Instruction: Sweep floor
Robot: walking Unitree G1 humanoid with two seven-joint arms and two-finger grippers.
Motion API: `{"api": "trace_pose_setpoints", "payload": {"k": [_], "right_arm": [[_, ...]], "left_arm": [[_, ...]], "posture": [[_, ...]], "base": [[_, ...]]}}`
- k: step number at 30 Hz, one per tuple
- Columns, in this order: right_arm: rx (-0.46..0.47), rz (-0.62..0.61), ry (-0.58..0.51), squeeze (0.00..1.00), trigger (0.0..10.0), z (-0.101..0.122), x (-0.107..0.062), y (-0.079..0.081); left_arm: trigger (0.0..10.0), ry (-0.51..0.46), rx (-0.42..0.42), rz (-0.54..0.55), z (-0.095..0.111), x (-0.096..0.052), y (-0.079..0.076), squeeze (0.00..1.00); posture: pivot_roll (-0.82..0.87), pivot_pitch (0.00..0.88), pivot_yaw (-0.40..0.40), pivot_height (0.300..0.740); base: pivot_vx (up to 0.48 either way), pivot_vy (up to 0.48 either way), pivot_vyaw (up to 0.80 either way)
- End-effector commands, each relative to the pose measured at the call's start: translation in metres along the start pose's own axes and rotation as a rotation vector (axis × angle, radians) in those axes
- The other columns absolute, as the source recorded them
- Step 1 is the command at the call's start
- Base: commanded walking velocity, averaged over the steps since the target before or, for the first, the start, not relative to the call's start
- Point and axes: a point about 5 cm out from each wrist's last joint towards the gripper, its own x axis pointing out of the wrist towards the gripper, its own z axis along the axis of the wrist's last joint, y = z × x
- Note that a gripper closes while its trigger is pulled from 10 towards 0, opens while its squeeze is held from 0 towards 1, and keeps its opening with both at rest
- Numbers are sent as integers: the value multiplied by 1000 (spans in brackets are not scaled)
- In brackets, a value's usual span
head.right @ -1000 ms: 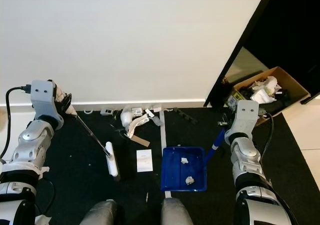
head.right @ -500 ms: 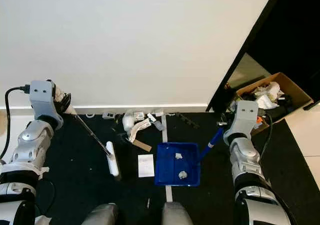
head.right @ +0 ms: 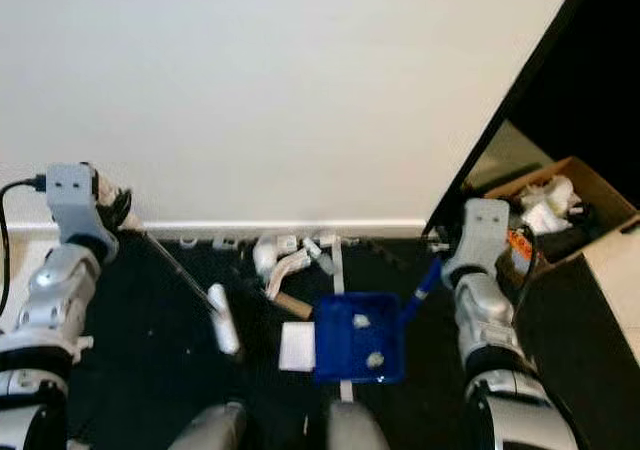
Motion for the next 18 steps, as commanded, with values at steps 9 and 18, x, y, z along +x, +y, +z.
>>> {"api": "trace_pose_setpoints", "payload": {"k": [9, 18], "right_arm": [[-7, -17, -21, 0, 10000, 4, 0, -6], [-12, -45, -32, 0, 10000, 9, -1, -17]], "left_arm": [[10000, -69, 0, 5, 11, 1, 0, 0], [10000, -49, 27, -15, 8, 1, -4, 0]], "posture": [[55, 35, 9, 740], [50, 39, 6, 740]], "base": [[0, 0, 0], [0, -53, 0]]}}
